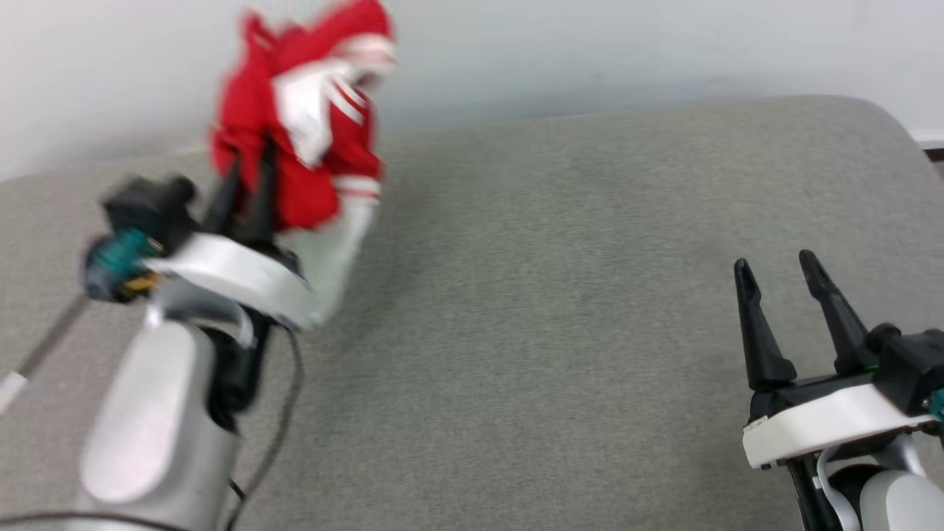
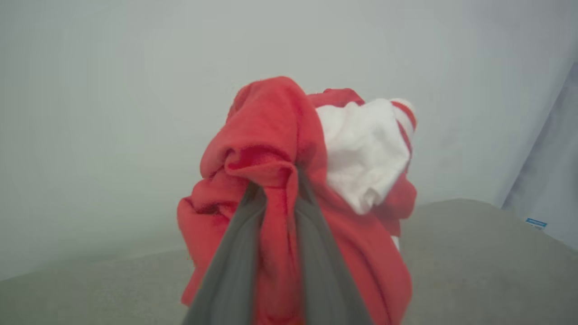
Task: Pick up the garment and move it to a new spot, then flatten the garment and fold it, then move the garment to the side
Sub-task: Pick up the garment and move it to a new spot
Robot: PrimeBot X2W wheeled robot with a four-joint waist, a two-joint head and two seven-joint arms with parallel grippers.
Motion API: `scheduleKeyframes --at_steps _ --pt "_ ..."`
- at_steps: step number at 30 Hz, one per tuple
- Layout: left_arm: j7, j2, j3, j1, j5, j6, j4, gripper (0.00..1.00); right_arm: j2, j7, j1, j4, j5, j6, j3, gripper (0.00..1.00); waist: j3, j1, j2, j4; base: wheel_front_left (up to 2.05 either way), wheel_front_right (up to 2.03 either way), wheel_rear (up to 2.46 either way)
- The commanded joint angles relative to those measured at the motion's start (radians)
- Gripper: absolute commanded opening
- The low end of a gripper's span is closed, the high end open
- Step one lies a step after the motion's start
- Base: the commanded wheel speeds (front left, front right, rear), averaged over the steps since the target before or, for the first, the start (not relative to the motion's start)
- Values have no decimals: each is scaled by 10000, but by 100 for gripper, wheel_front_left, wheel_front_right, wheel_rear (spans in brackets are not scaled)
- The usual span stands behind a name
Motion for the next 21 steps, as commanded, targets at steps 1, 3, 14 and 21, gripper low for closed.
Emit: scheduleKeyframes --at_steps 1,3,14,21 --pt "17 -264 -335 532 100 59 -484 0 21 34 168 -70 56 -3 -1 100 -33 2 0 -392 0 0 0" --pt "123 -610 -889 904 235 -4 -825 0 23 59 194 -95 99 -3 -42 100 58 2 0 -529 0 0 0" --pt "947 -1683 -3769 2011 794 -813 -120 0 24 -74 -124 -30 328 -3 123 100 827 2 0 -913 0 0 0" --pt "747 -1837 -4870 2078 896 -1096 539 57 23 -254 -125 218 344 -3 111 100 937 2 0 -788 0 0 0"
